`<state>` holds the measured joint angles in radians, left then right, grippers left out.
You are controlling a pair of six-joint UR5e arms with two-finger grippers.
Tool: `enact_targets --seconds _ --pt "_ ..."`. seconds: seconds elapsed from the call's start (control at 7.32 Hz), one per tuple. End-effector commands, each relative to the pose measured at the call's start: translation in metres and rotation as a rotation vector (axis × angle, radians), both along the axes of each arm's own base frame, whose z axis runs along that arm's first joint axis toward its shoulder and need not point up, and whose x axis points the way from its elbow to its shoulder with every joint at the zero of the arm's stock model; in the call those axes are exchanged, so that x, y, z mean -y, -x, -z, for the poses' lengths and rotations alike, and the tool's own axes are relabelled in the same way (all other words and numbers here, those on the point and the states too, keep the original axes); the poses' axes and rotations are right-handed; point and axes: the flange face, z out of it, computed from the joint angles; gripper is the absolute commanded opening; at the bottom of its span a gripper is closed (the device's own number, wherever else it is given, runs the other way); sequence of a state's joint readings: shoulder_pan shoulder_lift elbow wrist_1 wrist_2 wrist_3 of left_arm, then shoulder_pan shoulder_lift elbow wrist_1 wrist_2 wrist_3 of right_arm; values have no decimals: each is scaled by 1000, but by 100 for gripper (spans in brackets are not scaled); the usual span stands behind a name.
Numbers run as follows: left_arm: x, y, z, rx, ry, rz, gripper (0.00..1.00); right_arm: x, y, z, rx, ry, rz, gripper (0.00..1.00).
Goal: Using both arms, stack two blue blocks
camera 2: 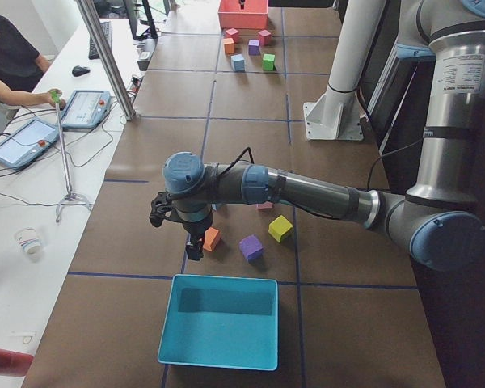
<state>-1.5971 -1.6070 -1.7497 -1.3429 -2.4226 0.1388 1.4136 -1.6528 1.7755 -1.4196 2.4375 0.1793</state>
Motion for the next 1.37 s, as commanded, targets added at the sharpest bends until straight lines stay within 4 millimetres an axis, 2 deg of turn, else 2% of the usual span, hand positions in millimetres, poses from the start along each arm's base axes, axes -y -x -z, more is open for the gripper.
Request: enact_targets --seconds 0.0,0.27,0.41,0.55,0.82,0.96,1.09,1.23 --pt "-1 -2 2 -24 -3 0 100 6 72 39 67 -16 -82 100" --pt "-2 -2 11 -24 -20 -1 100 26 161 85 49 -59 -48 100" --pt "-2 -2 13 -23 -24 0 100 31 194 101 16 -114 -28 100" --pt "-2 -2 14 -23 -25 0 100 26 224 107 -7 -144 -3 100" --pt "-2 -2 14 -23 -25 0 100 19 244 102 -42 -167 5 100" --pt "-2 -3 14 -25 -24 0 100 13 263 89 -66 -169 35 100" --pt "-1 -3 15 -25 -27 0 100 5 281 83 -82 -177 60 100" --pt "-2 -3 14 -25 -26 0 100 3 284 82 -84 -182 73 100"
